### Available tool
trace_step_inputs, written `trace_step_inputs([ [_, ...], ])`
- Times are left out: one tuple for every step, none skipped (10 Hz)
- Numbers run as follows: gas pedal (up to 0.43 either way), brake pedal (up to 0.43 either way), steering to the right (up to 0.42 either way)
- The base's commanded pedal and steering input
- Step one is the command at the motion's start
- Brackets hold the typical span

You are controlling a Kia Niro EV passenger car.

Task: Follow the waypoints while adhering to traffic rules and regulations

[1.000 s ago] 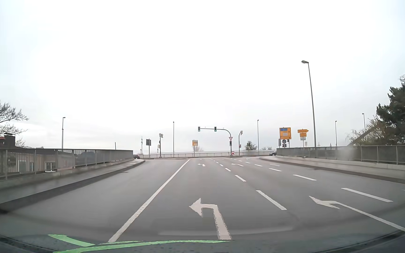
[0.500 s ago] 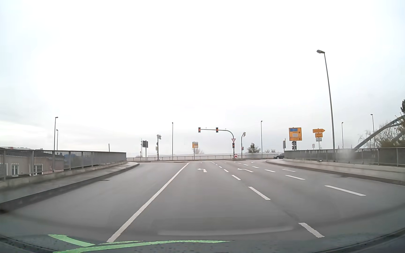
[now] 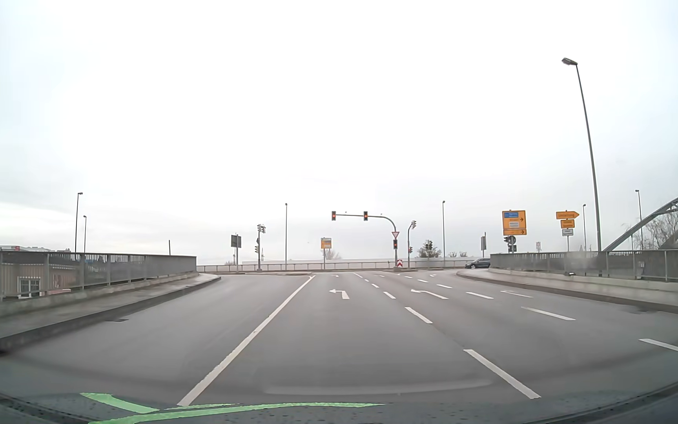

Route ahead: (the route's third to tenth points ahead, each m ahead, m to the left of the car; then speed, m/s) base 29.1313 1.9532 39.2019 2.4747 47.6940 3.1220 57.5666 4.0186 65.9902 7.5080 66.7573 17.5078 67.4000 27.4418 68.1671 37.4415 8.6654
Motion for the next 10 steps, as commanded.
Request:
trace_step_inputs([
  [0.157, 0.0, 0.0],
  [0.157, 0.0, 0.0],
  [0.157, 0.0, 0.0],
  [0.15, 0.0, 0.0],
  [0.087, 0.0, 0.0],
  [0.047, 0.0, 0.0],
  [0.0, 0.0, 0.0],
  [0.0, 0.0, 0.0],
  [0.0, 0.0, 0.0],
  [0.0, 0.0, 0.0],
])
